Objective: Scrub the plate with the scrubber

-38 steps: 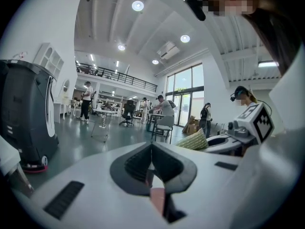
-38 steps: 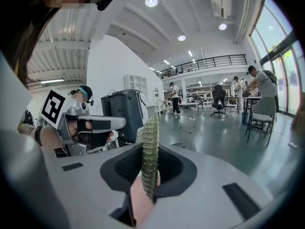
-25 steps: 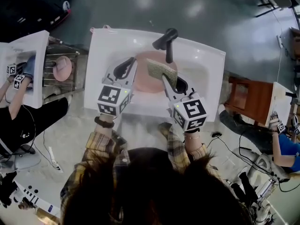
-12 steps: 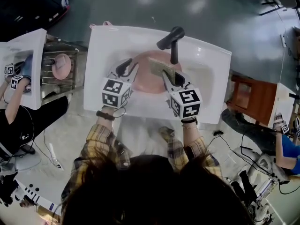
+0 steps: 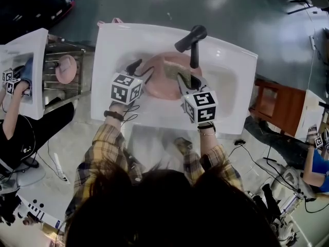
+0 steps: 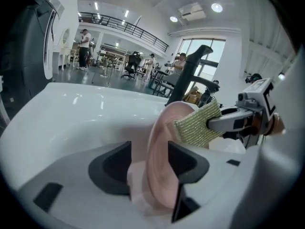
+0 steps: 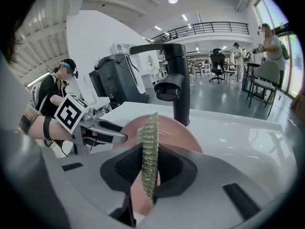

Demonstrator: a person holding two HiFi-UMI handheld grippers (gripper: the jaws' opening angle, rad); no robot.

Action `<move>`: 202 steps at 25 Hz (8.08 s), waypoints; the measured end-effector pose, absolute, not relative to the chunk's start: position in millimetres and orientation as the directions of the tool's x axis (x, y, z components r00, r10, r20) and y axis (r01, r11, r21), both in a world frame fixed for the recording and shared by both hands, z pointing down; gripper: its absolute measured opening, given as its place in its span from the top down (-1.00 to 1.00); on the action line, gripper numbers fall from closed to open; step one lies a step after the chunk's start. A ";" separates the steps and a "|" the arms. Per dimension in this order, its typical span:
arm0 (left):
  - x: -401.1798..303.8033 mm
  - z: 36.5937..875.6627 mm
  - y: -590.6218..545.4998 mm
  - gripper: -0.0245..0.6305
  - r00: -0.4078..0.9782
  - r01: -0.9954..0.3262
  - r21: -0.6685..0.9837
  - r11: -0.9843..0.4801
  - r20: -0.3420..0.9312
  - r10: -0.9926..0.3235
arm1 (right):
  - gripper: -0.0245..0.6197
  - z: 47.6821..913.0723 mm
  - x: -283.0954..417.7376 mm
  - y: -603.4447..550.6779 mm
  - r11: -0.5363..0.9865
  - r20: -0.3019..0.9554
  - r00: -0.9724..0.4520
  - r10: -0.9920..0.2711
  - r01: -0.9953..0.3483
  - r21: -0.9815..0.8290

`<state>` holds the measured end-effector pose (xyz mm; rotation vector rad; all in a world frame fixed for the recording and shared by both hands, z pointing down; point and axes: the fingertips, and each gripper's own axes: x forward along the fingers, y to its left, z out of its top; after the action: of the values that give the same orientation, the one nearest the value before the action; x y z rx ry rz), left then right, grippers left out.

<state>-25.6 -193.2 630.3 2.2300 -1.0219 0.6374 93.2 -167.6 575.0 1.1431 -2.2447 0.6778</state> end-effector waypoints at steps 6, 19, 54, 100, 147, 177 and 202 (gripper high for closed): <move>-21.4 652.7 -184.0 0.26 0.609 -0.760 0.347 -0.550 0.677 -0.413 | 0.68 580.9 93.4 -164.0 0.510 0.661 -0.494 -0.565 -0.839 -0.190; -7.1 647.5 -170.5 0.81 0.676 -0.694 0.453 -0.559 0.676 -0.293 | 0.68 575.1 98.8 -162.2 0.478 0.653 -0.471 -0.593 -0.859 -0.186; 16.7 566.1 -84.2 0.82 0.680 -0.700 0.578 -0.420 0.718 -0.145 | 0.68 548.1 151.0 -147.1 0.462 0.763 -0.223 -0.607 -0.880 0.110; 8.5 564.3 -110.8 0.82 0.633 -0.731 0.502 -0.462 0.751 -0.187 | 0.69 588.7 185.2 -123.0 0.557 0.859 -0.187 -0.477 -0.820 0.130; 30.6 579.6 -91.6 0.78 0.651 -0.696 0.540 -0.473 0.752 -0.100 | 0.70 588.6 169.6 -51.7 0.733 0.898 -0.247 -0.365 -0.670 0.113; 37.4 580.2 -90.8 0.76 0.624 -0.672 0.491 -0.554 0.778 -0.068 | 0.70 552.0 96.8 -140.9 0.699 0.817 -0.282 -0.503 -0.688 0.193; 29.8 582.6 -94.1 0.76 0.634 -0.678 0.502 -0.537 0.769 -0.081 | 0.70 587.6 171.5 -43.6 0.655 0.901 -0.214 -0.378 -0.750 0.097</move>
<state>29.8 -94.1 582.6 2.0085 -0.5936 0.8938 171.5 -43.6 587.6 0.8989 -1.8267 0.4447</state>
